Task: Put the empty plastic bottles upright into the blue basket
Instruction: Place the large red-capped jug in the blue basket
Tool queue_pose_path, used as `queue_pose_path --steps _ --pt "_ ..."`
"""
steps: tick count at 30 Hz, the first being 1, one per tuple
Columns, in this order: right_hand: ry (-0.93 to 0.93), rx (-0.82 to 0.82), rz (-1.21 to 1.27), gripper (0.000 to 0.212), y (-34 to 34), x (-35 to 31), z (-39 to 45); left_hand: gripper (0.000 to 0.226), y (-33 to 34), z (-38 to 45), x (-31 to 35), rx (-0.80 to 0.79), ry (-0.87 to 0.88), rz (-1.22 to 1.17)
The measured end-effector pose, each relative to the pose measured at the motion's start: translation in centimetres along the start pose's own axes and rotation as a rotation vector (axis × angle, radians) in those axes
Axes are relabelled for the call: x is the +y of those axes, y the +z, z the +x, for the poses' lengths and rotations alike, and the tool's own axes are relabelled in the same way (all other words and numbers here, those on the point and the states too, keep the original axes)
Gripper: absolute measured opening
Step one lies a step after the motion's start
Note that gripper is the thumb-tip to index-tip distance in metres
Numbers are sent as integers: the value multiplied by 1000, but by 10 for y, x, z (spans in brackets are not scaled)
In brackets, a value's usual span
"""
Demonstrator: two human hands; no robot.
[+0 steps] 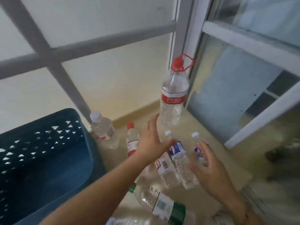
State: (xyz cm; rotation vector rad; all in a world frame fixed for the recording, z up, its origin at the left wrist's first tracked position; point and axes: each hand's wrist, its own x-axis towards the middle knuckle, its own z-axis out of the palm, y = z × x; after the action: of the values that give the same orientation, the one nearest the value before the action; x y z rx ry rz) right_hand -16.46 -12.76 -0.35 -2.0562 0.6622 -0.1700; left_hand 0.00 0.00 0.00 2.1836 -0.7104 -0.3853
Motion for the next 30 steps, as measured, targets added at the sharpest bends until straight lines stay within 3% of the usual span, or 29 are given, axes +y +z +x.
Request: queue_pose_path --steps 5,13,22,27,30 --pt "-72 111 80 80 -12 -7 85 113 14 96 20 113 -87 -199" --pt "-89 78 54 82 -10 -19 162 103 33 149 13 300 -35 -270" --pt "-41 27 -54 96 -22 -22 143 100 17 121 27 383 -3 -296" --pt "-183 60 -108 104 -31 -78 120 97 -53 81 72 429 154 -245" --pt "-319 74 -13 103 -15 -130 93 99 -111 40 89 492 217 -275"
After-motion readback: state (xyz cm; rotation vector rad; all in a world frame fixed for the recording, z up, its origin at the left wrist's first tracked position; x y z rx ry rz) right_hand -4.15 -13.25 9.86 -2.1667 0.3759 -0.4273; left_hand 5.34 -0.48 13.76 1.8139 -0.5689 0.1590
